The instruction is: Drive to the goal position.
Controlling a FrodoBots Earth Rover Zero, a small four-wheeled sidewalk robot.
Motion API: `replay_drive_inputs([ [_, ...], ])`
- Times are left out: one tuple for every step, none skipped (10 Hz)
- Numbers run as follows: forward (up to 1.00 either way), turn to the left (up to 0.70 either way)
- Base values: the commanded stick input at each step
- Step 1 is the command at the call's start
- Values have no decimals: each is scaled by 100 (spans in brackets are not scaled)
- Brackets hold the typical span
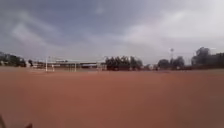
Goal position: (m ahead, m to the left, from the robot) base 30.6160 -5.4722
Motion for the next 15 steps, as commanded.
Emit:
replay_drive_inputs([
  [70, 0],
  [70, 0],
  [70, 0],
  [70, 0],
  [70, 0],
  [70, 0],
  [70, 0],
  [70, 0],
  [70, 0],
  [70, 0],
  [70, 0],
  [70, 0],
  [70, 0],
  [70, 0],
  [70, 0],
])
